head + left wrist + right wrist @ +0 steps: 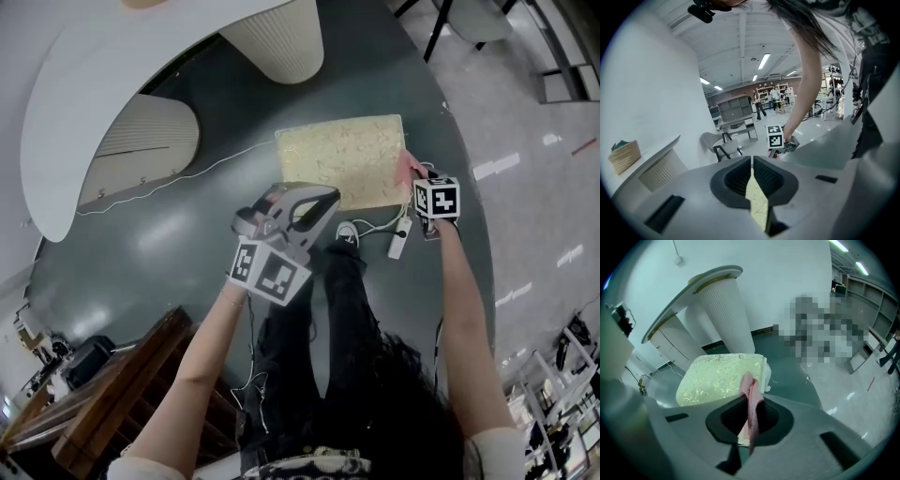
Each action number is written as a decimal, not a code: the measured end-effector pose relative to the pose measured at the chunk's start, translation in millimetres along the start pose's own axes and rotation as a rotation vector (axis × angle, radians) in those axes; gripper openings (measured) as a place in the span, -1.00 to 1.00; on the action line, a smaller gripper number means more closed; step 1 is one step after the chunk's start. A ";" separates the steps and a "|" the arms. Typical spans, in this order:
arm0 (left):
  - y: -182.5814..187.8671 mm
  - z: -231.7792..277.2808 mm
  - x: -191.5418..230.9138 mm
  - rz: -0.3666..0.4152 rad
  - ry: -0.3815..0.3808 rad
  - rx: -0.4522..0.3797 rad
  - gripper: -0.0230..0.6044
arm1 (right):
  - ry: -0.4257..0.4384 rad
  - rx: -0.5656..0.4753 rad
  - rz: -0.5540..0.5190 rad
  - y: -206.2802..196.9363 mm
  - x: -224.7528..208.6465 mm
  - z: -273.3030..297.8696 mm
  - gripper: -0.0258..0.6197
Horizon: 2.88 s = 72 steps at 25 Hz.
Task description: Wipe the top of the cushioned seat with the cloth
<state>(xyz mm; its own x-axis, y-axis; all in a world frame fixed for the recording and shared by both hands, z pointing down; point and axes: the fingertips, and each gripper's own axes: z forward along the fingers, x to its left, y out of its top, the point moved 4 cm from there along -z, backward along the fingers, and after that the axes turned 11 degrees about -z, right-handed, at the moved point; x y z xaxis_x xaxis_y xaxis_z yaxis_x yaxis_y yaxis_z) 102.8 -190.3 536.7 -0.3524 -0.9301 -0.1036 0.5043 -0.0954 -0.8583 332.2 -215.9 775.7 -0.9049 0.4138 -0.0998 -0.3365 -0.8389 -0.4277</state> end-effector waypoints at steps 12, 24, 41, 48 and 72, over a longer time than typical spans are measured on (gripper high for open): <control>-27.6 -46.4 -0.9 -0.046 0.068 0.024 -0.87 | 0.203 -0.037 -0.139 15.5 130.4 14.9 -0.90; -77.6 -109.2 7.5 -0.116 0.156 0.049 -0.87 | 0.340 -0.016 -0.242 39.7 256.9 49.1 -0.90; -96.0 -136.0 4.7 -0.120 0.143 0.056 -0.87 | 0.314 0.059 -0.257 17.3 270.2 66.4 -0.90; -76.6 -113.3 -5.0 -0.102 0.098 0.034 -0.87 | 0.242 0.080 -0.193 -7.3 217.7 52.2 -0.90; -5.6 -10.9 -52.8 -0.039 -0.043 0.039 -0.87 | 0.082 0.104 -0.049 -74.6 53.1 -8.6 -0.90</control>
<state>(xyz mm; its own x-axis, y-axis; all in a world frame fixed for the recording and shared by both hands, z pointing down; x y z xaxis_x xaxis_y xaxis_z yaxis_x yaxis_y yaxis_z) 109.9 -136.8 541.5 -0.3386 -0.9397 -0.0482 0.5216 -0.1448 -0.8408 311.5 -128.3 794.6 -0.8637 0.4794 -0.1557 -0.4092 -0.8472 -0.3389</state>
